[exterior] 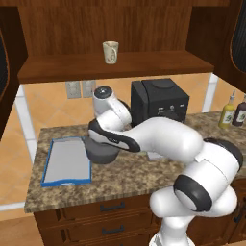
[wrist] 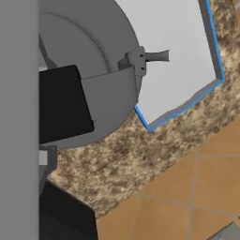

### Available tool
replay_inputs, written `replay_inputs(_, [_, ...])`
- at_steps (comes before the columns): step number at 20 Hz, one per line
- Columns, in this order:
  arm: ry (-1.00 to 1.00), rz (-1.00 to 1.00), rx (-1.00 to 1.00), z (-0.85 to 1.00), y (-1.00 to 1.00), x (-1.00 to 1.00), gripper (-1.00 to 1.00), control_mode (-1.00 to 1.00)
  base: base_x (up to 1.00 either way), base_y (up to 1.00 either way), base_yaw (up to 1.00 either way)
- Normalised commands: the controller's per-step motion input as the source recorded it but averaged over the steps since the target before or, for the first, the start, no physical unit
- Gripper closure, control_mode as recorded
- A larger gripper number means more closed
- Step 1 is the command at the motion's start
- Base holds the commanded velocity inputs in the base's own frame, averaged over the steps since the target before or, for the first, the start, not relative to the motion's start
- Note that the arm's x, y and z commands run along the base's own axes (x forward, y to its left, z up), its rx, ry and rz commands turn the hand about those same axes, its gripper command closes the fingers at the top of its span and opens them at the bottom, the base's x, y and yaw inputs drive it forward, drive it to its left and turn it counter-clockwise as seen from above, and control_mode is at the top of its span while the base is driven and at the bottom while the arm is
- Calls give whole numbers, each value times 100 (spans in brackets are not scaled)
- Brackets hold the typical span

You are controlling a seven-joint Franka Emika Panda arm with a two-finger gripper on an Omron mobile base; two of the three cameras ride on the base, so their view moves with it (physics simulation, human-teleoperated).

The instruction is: Pick the kettle from the counter and place it on the tray. Then pick the mug from the cabinet and place it on the tray. Then close the cabinet doors.

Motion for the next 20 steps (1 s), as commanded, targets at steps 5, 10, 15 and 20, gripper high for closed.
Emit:
replay_inputs(5, [0,-12,-1,11,90,14,100,-100,0,0,0])
replay_inputs(10, [0,-18,0,-5,73,46,100,-100,0,0,0])
replay_inputs(15, [0,-16,0,-23,63,49,100,-100,0,0,0])
replay_inputs(20, [0,-14,0,-39,35,44,100,-100,0,0,0])
